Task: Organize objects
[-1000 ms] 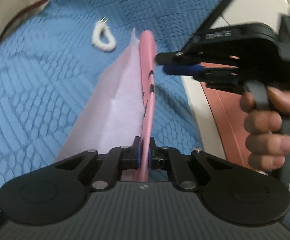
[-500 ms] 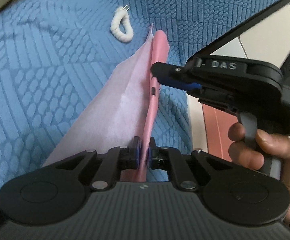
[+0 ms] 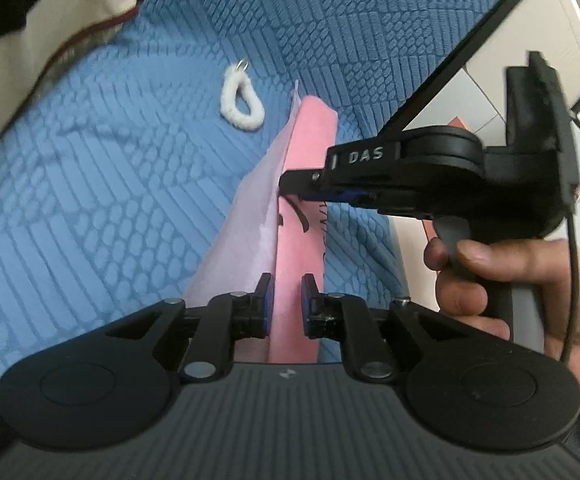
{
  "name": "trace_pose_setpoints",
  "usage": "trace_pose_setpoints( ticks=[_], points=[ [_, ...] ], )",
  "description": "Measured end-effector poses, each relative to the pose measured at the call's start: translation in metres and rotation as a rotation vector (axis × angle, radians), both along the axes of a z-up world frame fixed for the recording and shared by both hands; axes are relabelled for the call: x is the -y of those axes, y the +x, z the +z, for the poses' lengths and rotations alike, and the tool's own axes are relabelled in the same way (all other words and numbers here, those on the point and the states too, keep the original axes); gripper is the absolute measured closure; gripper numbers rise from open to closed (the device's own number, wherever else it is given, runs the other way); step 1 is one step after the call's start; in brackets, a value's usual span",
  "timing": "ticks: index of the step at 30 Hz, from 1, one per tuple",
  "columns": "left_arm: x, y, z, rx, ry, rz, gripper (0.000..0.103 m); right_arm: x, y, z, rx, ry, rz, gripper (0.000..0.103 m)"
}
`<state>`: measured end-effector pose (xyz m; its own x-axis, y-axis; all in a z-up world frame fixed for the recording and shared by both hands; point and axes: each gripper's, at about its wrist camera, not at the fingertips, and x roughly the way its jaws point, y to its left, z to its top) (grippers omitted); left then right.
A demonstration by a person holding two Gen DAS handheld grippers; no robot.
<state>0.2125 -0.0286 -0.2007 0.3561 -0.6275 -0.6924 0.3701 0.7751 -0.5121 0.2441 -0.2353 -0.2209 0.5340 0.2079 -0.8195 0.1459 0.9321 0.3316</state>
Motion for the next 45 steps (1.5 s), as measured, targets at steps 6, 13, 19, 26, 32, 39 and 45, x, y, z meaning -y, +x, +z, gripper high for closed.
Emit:
trace_pose_setpoints(
  ticks=[6, 13, 19, 26, 32, 39, 45],
  points=[
    [0.009, -0.009, 0.008, 0.08, 0.024, -0.062, 0.088, -0.002, 0.004, -0.003, -0.013, -0.01, 0.012, 0.083],
    [0.02, -0.003, 0.008, 0.1, -0.017, -0.09, 0.088, -0.005, 0.007, -0.002, -0.008, -0.025, 0.021, 0.083],
    [0.025, 0.004, -0.01, 0.021, 0.029, -0.095, 0.088, -0.006, 0.007, -0.002, -0.006, -0.029, 0.028, 0.084],
    [0.028, 0.005, -0.015, 0.032, 0.063, -0.102, 0.088, 0.007, 0.0, 0.005, 0.016, 0.028, -0.043, 0.083],
    [0.023, 0.008, -0.017, 0.013, 0.052, -0.061, 0.088, 0.029, -0.006, 0.005, 0.017, 0.095, -0.154, 0.065],
    [0.016, 0.012, -0.02, -0.002, 0.045, -0.03, 0.088, 0.034, -0.002, -0.004, -0.021, 0.134, -0.179, 0.067],
    [0.023, 0.009, -0.018, 0.042, 0.082, -0.054, 0.088, 0.042, -0.005, -0.007, -0.047, 0.13, -0.228, 0.067]
  ],
)
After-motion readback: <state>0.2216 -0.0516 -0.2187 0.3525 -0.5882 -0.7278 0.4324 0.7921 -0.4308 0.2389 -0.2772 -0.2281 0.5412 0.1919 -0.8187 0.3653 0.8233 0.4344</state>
